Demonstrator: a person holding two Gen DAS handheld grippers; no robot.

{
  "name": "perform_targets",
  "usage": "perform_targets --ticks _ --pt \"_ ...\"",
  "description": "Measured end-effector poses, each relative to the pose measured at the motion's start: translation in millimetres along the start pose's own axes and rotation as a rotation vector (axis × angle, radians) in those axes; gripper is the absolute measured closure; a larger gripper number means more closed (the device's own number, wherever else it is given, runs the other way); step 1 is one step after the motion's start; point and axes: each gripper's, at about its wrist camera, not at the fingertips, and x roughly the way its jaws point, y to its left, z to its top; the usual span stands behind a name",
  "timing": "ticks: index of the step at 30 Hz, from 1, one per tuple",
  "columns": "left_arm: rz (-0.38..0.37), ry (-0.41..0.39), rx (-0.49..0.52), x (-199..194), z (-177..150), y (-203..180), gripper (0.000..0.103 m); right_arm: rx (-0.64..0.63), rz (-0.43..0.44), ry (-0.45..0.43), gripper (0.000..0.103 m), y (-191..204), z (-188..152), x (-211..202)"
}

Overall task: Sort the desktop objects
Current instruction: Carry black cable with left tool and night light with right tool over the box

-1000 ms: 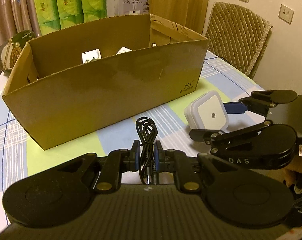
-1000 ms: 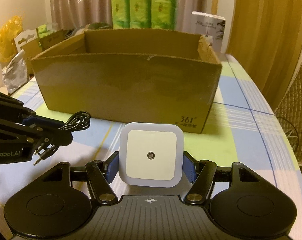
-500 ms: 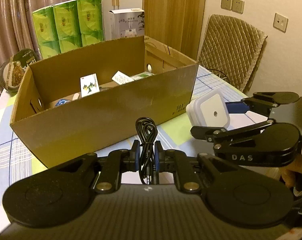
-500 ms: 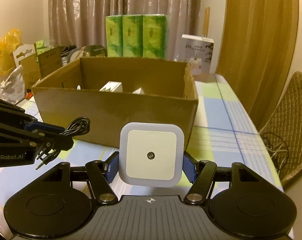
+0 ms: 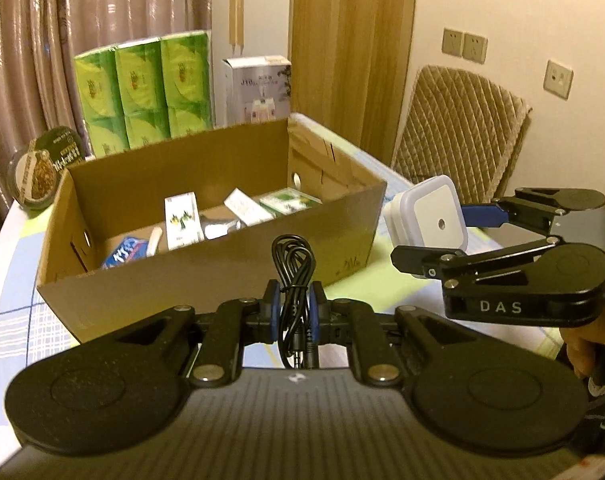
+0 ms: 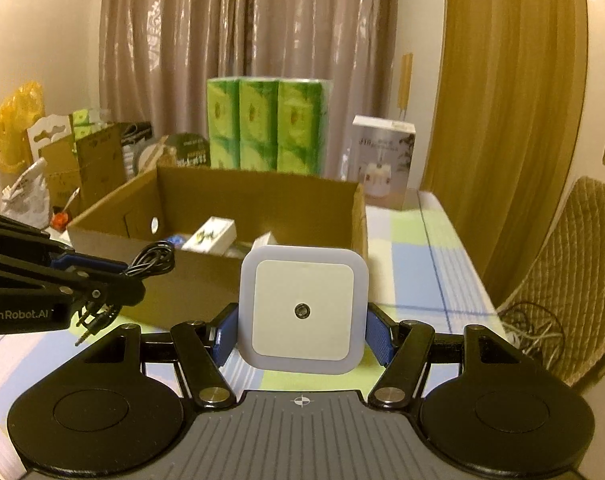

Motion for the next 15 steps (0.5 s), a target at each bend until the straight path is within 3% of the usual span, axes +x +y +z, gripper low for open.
perform_targets --ticks 15 --pt "0.040 -0.088 -0.072 -10 30 19 0.092 0.025 0.015 -0.075 0.041 -5 28 12"
